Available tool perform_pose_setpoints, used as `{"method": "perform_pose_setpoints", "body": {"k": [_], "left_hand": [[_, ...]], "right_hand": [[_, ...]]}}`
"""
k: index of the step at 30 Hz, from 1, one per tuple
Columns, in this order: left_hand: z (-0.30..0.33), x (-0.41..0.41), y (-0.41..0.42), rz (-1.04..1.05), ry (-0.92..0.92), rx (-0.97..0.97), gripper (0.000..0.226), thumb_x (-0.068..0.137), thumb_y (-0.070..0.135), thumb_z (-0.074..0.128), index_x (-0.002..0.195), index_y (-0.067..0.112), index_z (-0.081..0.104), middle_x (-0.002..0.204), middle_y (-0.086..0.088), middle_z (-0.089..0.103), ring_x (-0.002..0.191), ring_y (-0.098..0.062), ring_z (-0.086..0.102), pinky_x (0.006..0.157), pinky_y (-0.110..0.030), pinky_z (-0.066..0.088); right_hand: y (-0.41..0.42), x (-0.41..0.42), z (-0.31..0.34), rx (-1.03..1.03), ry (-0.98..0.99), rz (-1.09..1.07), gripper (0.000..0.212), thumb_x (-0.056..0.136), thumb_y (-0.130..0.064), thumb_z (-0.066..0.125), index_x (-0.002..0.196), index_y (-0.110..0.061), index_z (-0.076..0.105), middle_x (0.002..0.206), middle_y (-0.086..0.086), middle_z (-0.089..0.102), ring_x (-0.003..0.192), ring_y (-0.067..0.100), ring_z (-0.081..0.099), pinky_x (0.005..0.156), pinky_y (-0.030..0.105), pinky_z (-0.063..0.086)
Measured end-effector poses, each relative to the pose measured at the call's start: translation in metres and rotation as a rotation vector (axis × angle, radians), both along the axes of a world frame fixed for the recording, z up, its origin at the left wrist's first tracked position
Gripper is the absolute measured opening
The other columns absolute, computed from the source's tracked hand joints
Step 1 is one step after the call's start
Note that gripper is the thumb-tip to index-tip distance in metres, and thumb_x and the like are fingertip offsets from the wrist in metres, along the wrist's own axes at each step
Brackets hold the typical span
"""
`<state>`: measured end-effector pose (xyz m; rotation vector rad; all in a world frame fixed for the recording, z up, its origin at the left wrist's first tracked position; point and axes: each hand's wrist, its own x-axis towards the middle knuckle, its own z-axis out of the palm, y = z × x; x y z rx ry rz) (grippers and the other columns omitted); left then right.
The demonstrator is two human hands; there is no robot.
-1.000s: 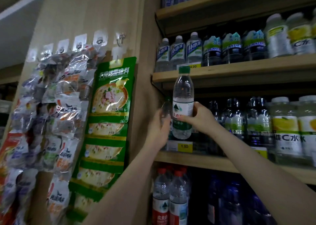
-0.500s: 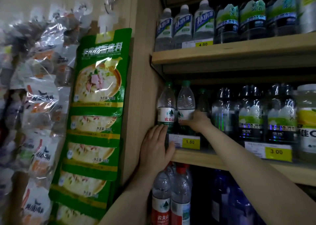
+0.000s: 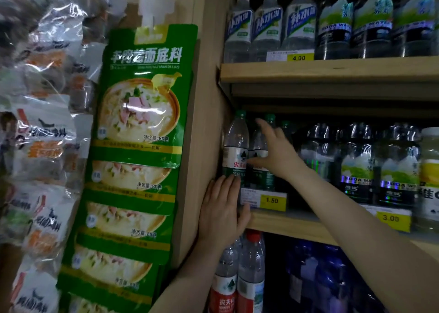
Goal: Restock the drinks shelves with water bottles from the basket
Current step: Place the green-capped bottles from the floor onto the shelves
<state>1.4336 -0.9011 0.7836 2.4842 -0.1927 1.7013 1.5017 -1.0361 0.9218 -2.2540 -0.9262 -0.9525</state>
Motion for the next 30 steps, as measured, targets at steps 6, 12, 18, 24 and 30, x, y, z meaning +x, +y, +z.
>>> {"method": "perform_pose_setpoints", "body": {"k": [6, 12, 18, 24, 30], "left_hand": [[-0.002, 0.002, 0.000, 0.006, -0.032, 0.002, 0.054, 0.084, 0.035, 0.042, 0.127, 0.003, 0.055, 0.126, -0.012, 0.059, 0.120, -0.028, 0.052, 0.107, -0.045, 0.038], [-0.001, 0.002, 0.000, 0.000, -0.062, -0.003, 0.053, 0.083, 0.035, 0.043, 0.124, 0.003, 0.057, 0.122, -0.012, 0.061, 0.117, -0.028, 0.054, 0.105, -0.043, 0.040], [-0.001, 0.004, 0.001, -0.027, -0.081, -0.006, 0.054, 0.082, 0.035, 0.043, 0.123, 0.003, 0.058, 0.120, -0.012, 0.063, 0.115, -0.029, 0.056, 0.103, -0.044, 0.042], [0.000, 0.003, 0.000, -0.008, -0.041, -0.018, 0.054, 0.082, 0.036, 0.040, 0.123, 0.004, 0.057, 0.121, -0.012, 0.062, 0.117, -0.029, 0.054, 0.103, -0.042, 0.041], [0.001, -0.002, -0.001, 0.015, -0.014, -0.020, 0.053, 0.084, 0.037, 0.038, 0.122, 0.005, 0.058, 0.121, -0.011, 0.062, 0.118, -0.029, 0.054, 0.103, -0.041, 0.041]], "right_hand": [[0.024, 0.004, 0.001, -0.396, 0.020, 0.024, 0.097, 0.073, -0.032, 0.077, 0.144, -0.046, 0.011, 0.131, 0.018, 0.041, 0.118, 0.033, 0.043, 0.097, 0.036, 0.039], [0.043, 0.017, -0.006, -0.425, -0.138, -0.143, 0.089, 0.072, -0.036, 0.076, 0.142, -0.039, 0.022, 0.120, 0.020, 0.048, 0.103, 0.037, 0.056, 0.078, 0.039, 0.048], [0.060, 0.030, -0.003, -0.529, -0.280, -0.408, 0.086, 0.076, -0.046, 0.069, 0.141, -0.041, 0.012, 0.122, 0.019, 0.049, 0.097, 0.036, 0.061, 0.064, 0.036, 0.039], [0.049, 0.022, -0.008, -0.543, -0.344, -0.400, 0.090, 0.078, -0.045, 0.068, 0.144, -0.040, 0.008, 0.133, 0.013, 0.039, 0.104, 0.035, 0.057, 0.063, 0.038, 0.042], [0.005, 0.004, -0.019, -0.408, -0.322, -0.425, 0.089, 0.070, -0.040, 0.077, 0.141, -0.033, 0.023, 0.130, 0.014, 0.026, 0.114, 0.037, 0.040, 0.071, 0.045, 0.052]]}}
